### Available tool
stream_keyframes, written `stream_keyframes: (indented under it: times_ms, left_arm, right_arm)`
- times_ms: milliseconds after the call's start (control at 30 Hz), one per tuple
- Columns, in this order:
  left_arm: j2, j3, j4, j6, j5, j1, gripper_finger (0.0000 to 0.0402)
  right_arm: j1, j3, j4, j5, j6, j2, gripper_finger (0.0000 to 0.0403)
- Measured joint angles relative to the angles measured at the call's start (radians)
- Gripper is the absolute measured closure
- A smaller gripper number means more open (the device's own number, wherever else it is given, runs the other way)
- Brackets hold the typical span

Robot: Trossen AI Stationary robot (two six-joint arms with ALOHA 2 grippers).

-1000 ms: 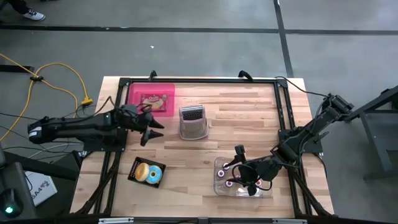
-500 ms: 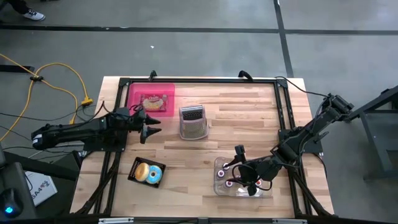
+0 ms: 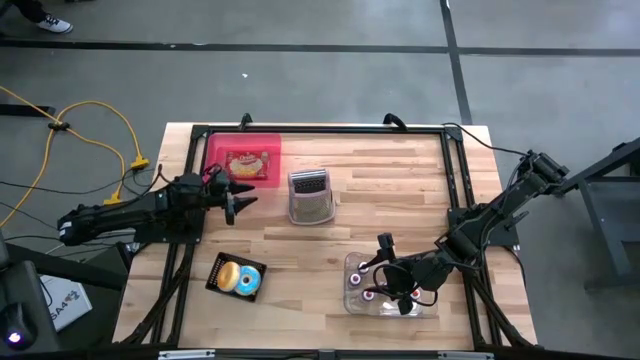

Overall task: Pick & Place Food Item
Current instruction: Return to Home Position

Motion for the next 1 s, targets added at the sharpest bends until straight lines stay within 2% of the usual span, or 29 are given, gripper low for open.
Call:
stream_keyframes:
  times_ms: [200,333,567,1000]
  left_arm:
    - [0.000,-0.007,0.004,0.053,-0.019,-0.014,0.0185]
    - [0.000,-0.055,0.117,0.040,-0.035,-0.018,0.0185]
    - [0.003,-0.056,0.124,0.026,-0.065,-0.019,0.0185]
    - [0.049,-0.057,0.129,0.003,-0.042,-0.018,0.0185]
  right_arm:
    - [0.000,0.000,0.000,0.000,0.000,0.000,0.0176]
    - [0.000,0.000,0.000,0.000,0.000,0.000,0.0176]
    - [0.000,0.000,0.000,0.000,0.000,0.000,0.0176]
    - [0.000,0.000,0.000,0.000,0.000,0.000,0.0176]
